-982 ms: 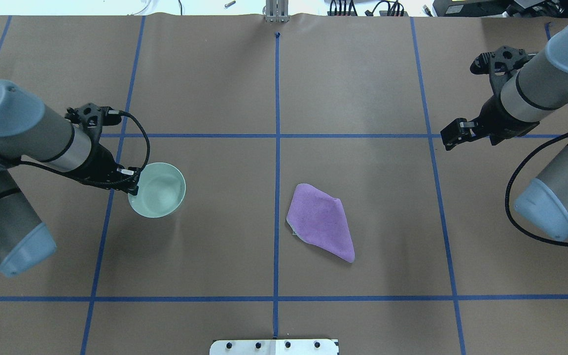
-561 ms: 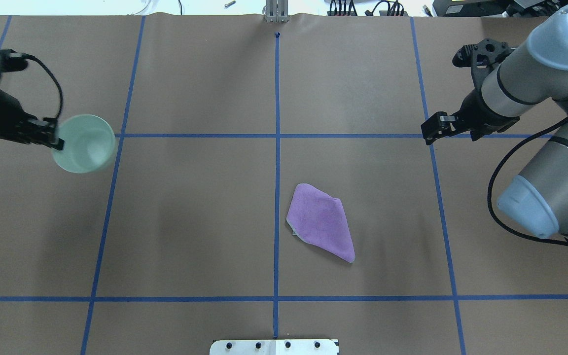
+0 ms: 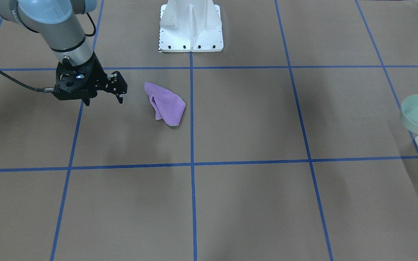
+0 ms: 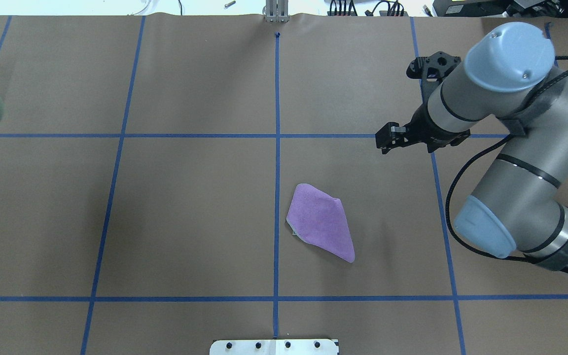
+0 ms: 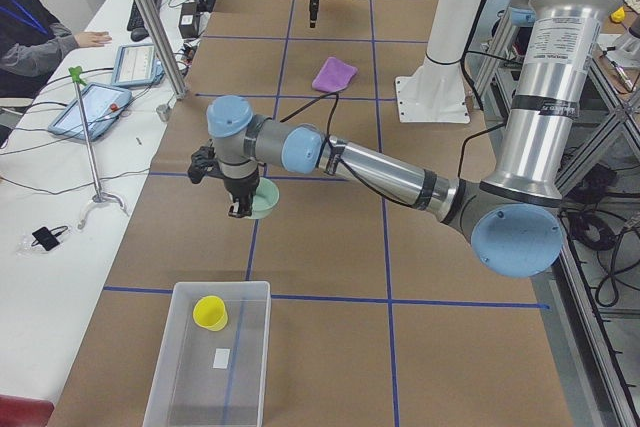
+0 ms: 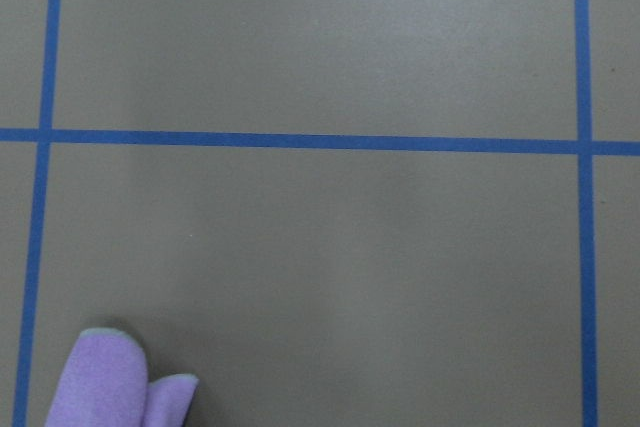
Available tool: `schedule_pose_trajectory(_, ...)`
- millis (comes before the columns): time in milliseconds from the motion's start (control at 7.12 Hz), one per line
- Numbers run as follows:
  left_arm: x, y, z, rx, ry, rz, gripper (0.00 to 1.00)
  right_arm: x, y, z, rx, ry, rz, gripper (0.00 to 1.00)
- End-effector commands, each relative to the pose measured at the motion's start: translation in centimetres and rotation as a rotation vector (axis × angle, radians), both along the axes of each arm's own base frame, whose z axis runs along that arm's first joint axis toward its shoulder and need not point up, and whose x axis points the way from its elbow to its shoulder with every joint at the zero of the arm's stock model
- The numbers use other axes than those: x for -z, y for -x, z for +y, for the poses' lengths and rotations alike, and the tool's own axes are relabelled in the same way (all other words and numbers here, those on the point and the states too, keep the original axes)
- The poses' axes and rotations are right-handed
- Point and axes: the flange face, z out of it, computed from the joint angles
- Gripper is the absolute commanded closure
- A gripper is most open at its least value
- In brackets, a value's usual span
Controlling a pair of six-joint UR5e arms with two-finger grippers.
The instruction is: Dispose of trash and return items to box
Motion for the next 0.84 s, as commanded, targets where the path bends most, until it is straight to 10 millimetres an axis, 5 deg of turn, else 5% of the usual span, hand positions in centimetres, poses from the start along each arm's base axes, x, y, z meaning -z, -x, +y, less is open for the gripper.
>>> schedule_pose_trajectory(0, -10.8, 10.6, -5.9, -0.089, -0.04, -0.02, 1.0, 2.2, 3.4, 2.3, -0.031, 0.007, -0.014, 0.0)
schedule_pose_trajectory(281, -23.7, 12.9, -4.3, -0.068, -0.078, -0.131, 1.0, 2.2, 5.1, 3.9, -0.034, -0.006, -0.001, 0.0)
schedule_pose_trajectory(561, -28.5, 11.8, -4.5, -0.022, -0.038, -0.214, 1.0, 2.1, 6.4, 5.0, -0.036, -0.008, 0.009, 0.0)
schedule_pose_trajectory(702, -30.6, 8.7, -4.0, -0.03, -0.036, -0.235, 1.0, 1.8, 6.7, 5.4, -0.035, -0.014, 0.018, 0.0)
